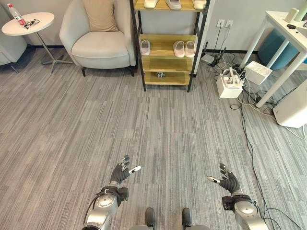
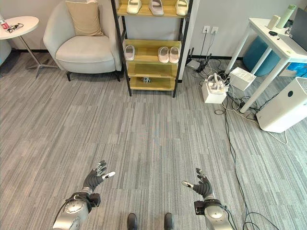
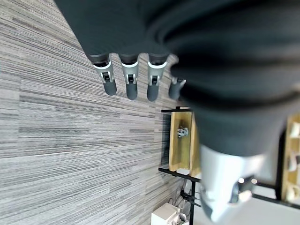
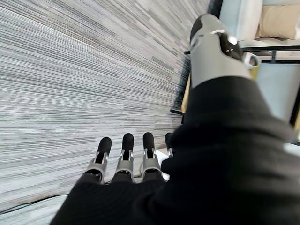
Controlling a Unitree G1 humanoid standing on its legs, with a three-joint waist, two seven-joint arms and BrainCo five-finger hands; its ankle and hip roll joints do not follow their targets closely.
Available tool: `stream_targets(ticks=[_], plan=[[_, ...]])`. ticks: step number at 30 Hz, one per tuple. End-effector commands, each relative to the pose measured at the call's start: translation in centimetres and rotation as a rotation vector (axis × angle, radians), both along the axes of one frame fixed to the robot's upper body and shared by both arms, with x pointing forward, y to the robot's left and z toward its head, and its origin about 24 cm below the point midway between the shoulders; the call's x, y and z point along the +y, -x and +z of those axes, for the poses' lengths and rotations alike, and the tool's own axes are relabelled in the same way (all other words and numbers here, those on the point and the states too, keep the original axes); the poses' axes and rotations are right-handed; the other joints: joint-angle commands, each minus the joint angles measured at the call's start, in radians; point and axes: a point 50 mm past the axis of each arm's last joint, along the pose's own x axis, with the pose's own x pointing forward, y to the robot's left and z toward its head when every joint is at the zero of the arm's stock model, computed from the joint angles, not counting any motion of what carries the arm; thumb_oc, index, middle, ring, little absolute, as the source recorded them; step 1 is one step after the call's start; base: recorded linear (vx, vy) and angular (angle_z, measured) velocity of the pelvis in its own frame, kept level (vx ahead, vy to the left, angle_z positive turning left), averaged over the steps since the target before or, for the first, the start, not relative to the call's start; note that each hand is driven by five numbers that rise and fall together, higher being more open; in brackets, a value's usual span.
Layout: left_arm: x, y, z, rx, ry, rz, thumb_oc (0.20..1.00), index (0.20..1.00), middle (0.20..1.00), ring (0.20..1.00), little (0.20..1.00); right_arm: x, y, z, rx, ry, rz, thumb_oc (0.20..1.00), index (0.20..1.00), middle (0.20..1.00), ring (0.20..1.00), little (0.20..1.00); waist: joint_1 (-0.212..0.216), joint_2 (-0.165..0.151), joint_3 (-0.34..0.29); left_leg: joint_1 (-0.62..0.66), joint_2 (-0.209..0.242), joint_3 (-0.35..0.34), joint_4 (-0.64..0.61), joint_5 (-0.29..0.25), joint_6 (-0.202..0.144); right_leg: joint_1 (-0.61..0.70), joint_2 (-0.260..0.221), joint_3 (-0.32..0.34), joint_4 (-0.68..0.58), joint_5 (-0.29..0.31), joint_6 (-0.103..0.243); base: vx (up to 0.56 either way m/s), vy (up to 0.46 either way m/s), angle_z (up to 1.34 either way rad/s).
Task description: Arrange the slippers neatly on the shoe rack.
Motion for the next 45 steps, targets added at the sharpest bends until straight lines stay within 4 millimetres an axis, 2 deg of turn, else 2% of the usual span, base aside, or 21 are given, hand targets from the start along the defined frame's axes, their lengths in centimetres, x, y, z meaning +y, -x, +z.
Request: stream_targets(ticks=[1,8,14,17,24,31,37,45], plan=[[0.7,-1.9,1.8,-0.101,-0.058,-0.031,1.000,1.000,1.000,1.000,1.000,-0.3,-1.5,1.8,-0.102,-0.022,0.012,1.000,1.000,1.000,1.000,1.000,0.003,-0.022,-0.005,0.084,0.055,-0.009,0.001,-0.127,-0.068,0.045,-0.044,0.006,0.001,-0.101,0.075,0.00,0.000,0.00],[0.9,-1.5,1.5,-0.090,-0.048,-0.010,1.000,1.000,1.000,1.000,1.000,-0.2,-1.3,1.7,-0.096,-0.003,0.018,1.000,1.000,1.000,1.000,1.000,0.000,-0.020,-0.003,0.084,0.055,-0.005,0.001,-0.127,-0.068,0.044,-0.045,0.006,0.001,-0.101,0.075,0.00,0.000,0.00],[1.4,-0.9,0.9,-0.062,-0.045,0.026,1.000,1.000,1.000,1.000,1.000,0.3,-1.2,1.5,-0.089,0.000,0.037,1.000,1.000,1.000,1.000,1.000,-0.007,-0.023,-0.002,0.089,0.064,0.003,0.001,-0.125,-0.081,0.053,-0.040,-0.002,0.001,-0.108,0.071,0.00,0.000,0.00],[1.3,-0.9,0.9,-0.060,-0.040,0.030,1.000,1.000,1.000,1.000,1.000,0.2,-1.3,1.5,-0.089,0.005,0.033,1.000,1.000,1.000,1.000,1.000,-0.009,-0.022,0.005,0.089,0.062,0.002,0.001,-0.123,-0.078,0.056,-0.043,-0.009,0.006,-0.105,0.073,0.00,0.000,0.00],[0.5,-1.7,1.1,-0.079,-0.037,0.005,1.000,1.000,1.000,1.000,1.000,0.1,-1.4,1.7,-0.099,-0.002,0.025,1.000,1.000,1.000,1.000,1.000,-0.025,-0.011,0.015,0.074,0.062,0.025,0.001,-0.105,-0.097,0.040,-0.048,-0.037,0.040,-0.107,0.075,-0.02,0.010,0.03],[1.4,-0.4,0.5,-0.032,-0.057,0.014,1.000,1.000,1.000,1.000,1.000,0.5,-0.6,1.0,-0.061,-0.024,0.035,1.000,1.000,1.000,1.000,1.000,-0.024,-0.032,0.015,0.077,0.072,0.033,0.001,-0.122,-0.090,0.043,-0.042,-0.023,0.010,-0.104,0.073,0.01,-0.008,0.05],[2.0,0.2,0.2,-0.018,-0.070,0.036,1.000,1.000,1.000,1.000,1.000,0.8,-0.4,0.9,-0.054,-0.030,0.043,1.000,1.000,1.000,1.000,1.000,-0.024,-0.028,0.026,0.082,0.068,0.040,0.001,-0.125,-0.087,0.038,-0.044,-0.016,0.015,-0.106,0.072,0.01,-0.002,-0.07],[1.3,-0.6,0.4,-0.038,-0.061,0.021,1.000,1.000,1.000,1.000,1.000,0.9,-0.8,1.4,-0.083,-0.024,0.039,1.000,1.000,1.000,1.000,1.000,-0.031,-0.020,0.027,0.085,0.073,0.060,0.001,-0.115,-0.104,0.049,-0.049,-0.056,0.014,-0.102,0.075,0.01,-0.003,0.03]])
